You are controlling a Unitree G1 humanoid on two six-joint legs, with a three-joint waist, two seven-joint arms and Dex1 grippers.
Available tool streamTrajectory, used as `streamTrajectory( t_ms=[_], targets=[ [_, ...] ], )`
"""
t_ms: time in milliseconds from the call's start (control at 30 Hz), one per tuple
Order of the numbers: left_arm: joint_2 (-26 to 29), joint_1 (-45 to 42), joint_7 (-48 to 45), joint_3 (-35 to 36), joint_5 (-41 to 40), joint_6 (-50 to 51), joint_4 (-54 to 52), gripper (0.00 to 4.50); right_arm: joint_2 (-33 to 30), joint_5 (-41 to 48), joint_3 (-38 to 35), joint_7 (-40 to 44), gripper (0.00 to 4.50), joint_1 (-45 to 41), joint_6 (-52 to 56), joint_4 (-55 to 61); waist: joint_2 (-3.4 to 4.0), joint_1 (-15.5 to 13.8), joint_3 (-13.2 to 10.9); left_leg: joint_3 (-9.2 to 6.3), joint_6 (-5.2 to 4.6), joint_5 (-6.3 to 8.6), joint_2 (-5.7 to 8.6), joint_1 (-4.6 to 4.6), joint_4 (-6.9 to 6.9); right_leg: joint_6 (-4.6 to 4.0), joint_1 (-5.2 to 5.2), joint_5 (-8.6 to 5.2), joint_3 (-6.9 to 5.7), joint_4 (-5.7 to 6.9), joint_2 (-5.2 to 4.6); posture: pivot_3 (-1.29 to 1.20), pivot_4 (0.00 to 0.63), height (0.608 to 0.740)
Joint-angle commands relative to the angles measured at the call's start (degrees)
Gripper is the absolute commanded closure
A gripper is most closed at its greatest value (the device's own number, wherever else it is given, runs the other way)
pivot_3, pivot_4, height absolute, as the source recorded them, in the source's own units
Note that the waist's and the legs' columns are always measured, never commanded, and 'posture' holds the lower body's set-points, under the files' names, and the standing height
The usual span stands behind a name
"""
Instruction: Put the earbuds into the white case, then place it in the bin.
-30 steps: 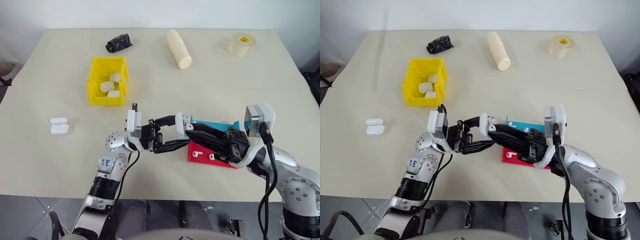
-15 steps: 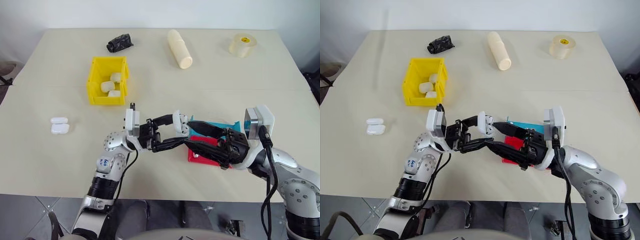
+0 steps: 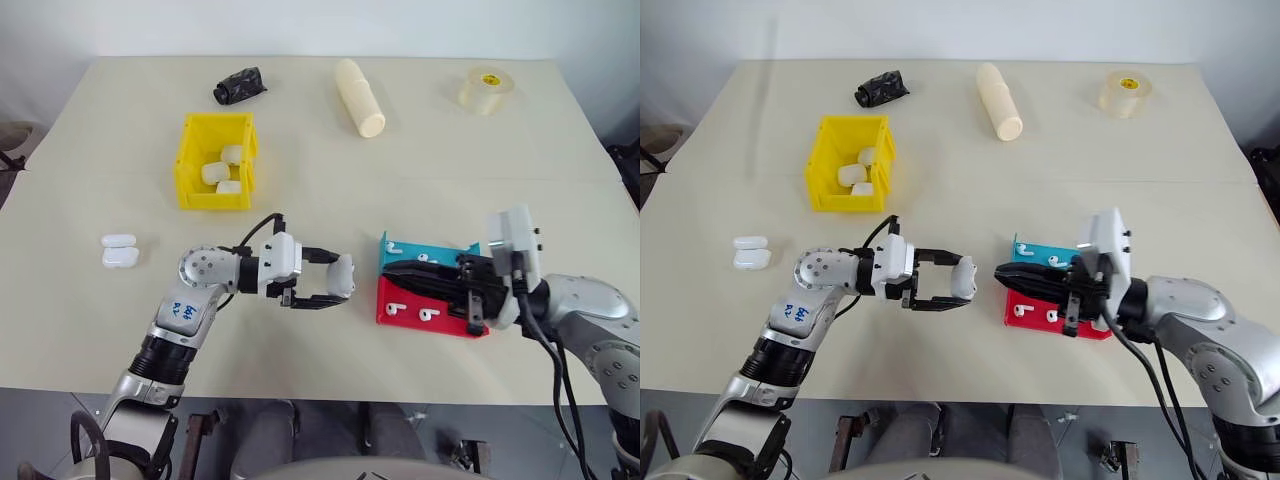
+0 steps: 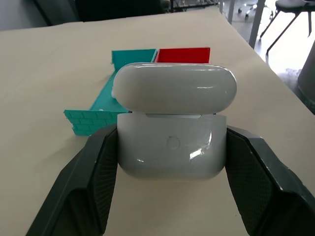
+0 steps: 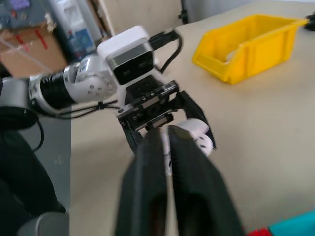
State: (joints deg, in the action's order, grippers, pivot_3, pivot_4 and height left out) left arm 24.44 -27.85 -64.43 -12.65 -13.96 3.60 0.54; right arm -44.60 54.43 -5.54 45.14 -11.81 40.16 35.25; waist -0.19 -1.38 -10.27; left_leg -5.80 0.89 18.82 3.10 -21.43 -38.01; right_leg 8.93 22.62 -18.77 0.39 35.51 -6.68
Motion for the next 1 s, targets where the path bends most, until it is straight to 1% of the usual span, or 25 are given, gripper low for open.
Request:
streamTrajectory(
  t_ms=[33, 200, 300, 400, 533, 600, 633, 700, 733, 767, 800, 833, 967, 1000],
  targets=[
    [-0.5, -1.4, 1.7, -1.4, 0.7, 2.5, -3.8, 1.69, 2.1, -2.5, 4.6, -2.4, 4.48, -3.8, 0.6, 2.1, -0.01, 0.0, 0.0, 0.00, 0.00, 0.00, -0.03, 0.00, 0.00, 0.00, 0.00, 0.00, 0.00, -0.01, 0.00, 0.00, 0.150, 0.740],
    [-0.7, -0.6, 3.1, -2.6, 1.7, 3.6, -5.5, 1.69, 4.5, -7.2, 11.0, -4.9, 4.48, -8.7, 3.2, -0.8, -0.01, 0.1, 0.0, 0.00, 0.00, 0.00, -0.02, -0.02, -0.01, 0.00, 0.02, 0.00, 0.01, 0.00, -0.02, 0.00, 0.150, 0.740],
    [-0.4, 0.5, 3.3, -2.1, 1.3, 3.0, -5.8, 1.69, 3.8, -10.3, 11.8, -3.4, 4.48, -7.6, 2.2, -2.6, -0.01, 0.0, 0.0, 0.00, 0.01, -0.01, -0.01, -0.02, -0.01, 0.00, 0.03, 0.00, -0.01, 0.02, -0.01, 0.00, 0.150, 0.740],
    [-0.1, 1.3, 3.1, -0.9, -0.1, 2.8, -6.4, 1.69, 2.9, -10.7, 10.0, -0.4, 4.48, -5.1, 0.6, -3.4, -0.02, -0.1, 0.0, -0.01, 0.00, 0.00, -0.01, -0.04, -0.01, 0.00, 0.03, 0.00, -0.01, 0.01, -0.04, 0.00, 0.150, 0.740],
    [0.0, 3.1, 3.4, 2.0, -2.9, 2.8, -7.7, 1.69, 1.3, -11.9, 6.1, 4.7, 4.48, 0.5, -3.9, -6.4, -0.03, -0.1, 0.0, -0.01, -0.03, 0.01, 0.00, -0.07, -0.01, 0.00, 0.03, 0.00, -0.01, -0.01, -0.09, 0.00, 0.150, 0.740],
    [-0.7, 3.9, 4.8, 3.7, -4.2, 2.9, -8.3, 1.69, 2.2, -10.9, 4.2, 7.5, 4.48, 2.3, -6.7, -7.0, -0.05, -0.1, 0.0, -0.01, -0.03, 0.02, 0.01, -0.07, -0.02, 0.00, 0.02, 0.00, -0.02, -0.01, -0.08, 0.00, 0.150, 0.740],
    [-0.9, 4.5, 5.8, 4.6, -5.1, 4.0, -8.9, 1.69, 3.1, -9.6, 2.8, 7.2, 4.48, 3.1, -6.7, -7.2, -0.05, 0.0, 0.0, -0.01, -0.03, 0.02, -0.01, -0.06, -0.02, 0.00, 0.01, 0.00, -0.02, 0.00, -0.08, 0.00, 0.150, 0.740],
    [-1.7, 5.8, 8.9, 6.9, -5.8, 4.7, -9.9, 1.69, 4.5, -9.4, 0.5, 7.4, 4.14, 4.6, -9.0, -7.3, -0.05, 0.1, 0.0, 0.01, -0.02, 0.01, -0.02, -0.06, -0.02, 0.00, 0.03, 0.00, -0.01, 0.01, -0.03, 0.00, 0.150, 0.740],
    [-2.4, 7.4, 11.9, 9.2, -6.2, 4.8, -11.0, 1.69, 5.1, -9.8, -1.0, 7.6, 3.97, 5.9, -10.9, -7.1, -0.05, 0.1, 0.0, 0.02, -0.02, 0.01, -0.05, -0.04, -0.02, 0.00, 0.03, 0.00, 0.00, 0.02, -0.01, 0.00, 0.150, 0.740],
    [-3.2, 9.0, 14.6, 11.5, -7.5, 5.9, -12.3, 1.69, 6.0, -11.6, -2.2, 7.5, 3.67, 6.9, -13.9, -7.2, -0.04, 0.1, 0.0, 0.02, -0.01, 0.01, -0.11, -0.02, -0.02, 0.00, 0.03, 0.00, 0.01, 0.04, 0.00, 0.00, 0.150, 0.740],
    [-3.9, 10.8, 16.5, 13.6, -10.0, 7.8, -13.9, 1.69, 7.0, -12.8, -3.3, 7.2, 3.26, 7.6, -16.5, -7.4, -0.05, 0.1, 0.0, 0.03, -0.01, 0.00, -0.14, 0.00, -0.01, 0.00, 0.02, 0.00, 0.01, 0.04, 0.01, 0.00, 0.150, 0.740],
    [-4.9, 12.6, 19.3, 15.9, -11.2, 8.7, -15.3, 1.69, 7.6, -13.4, -4.5, 7.6, 3.01, 8.5, -18.7, -7.5, -0.05, 0.1, 0.0, 0.03, 0.00, 0.01, -0.17, 0.02, 0.00, 0.00, 0.02, 0.00, 0.03, 0.06, 0.01, 0.00, 0.150, 0.740],
    [-7.0, 18.6, 26.1, 21.3, -12.2, 8.0, -19.6, 1.69, 8.8, -17.8, -5.8, 9.3, 1.63, 10.9, -26.6, -8.1, -0.05, 0.0, 0.0, 0.04, 0.00, 0.01, -0.16, 0.03, -0.03, 0.00, -0.01, 0.00, 0.05, 0.06, 0.00, 0.00, 0.150, 0.740],
    [-7.4, 19.9, 27.5, 22.4, -12.9, 8.4, -20.7, 1.69, 9.7, -17.5, -6.1, 9.8, 1.40, 11.2, -28.2, -8.4, -0.05, 0.0, 0.0, 0.04, 0.00, 0.01, -0.16, 0.06, -0.03, 0.00, -0.04, 0.00, 0.05, 0.04, -0.01, 0.00, 0.150, 0.740]
  ],
)
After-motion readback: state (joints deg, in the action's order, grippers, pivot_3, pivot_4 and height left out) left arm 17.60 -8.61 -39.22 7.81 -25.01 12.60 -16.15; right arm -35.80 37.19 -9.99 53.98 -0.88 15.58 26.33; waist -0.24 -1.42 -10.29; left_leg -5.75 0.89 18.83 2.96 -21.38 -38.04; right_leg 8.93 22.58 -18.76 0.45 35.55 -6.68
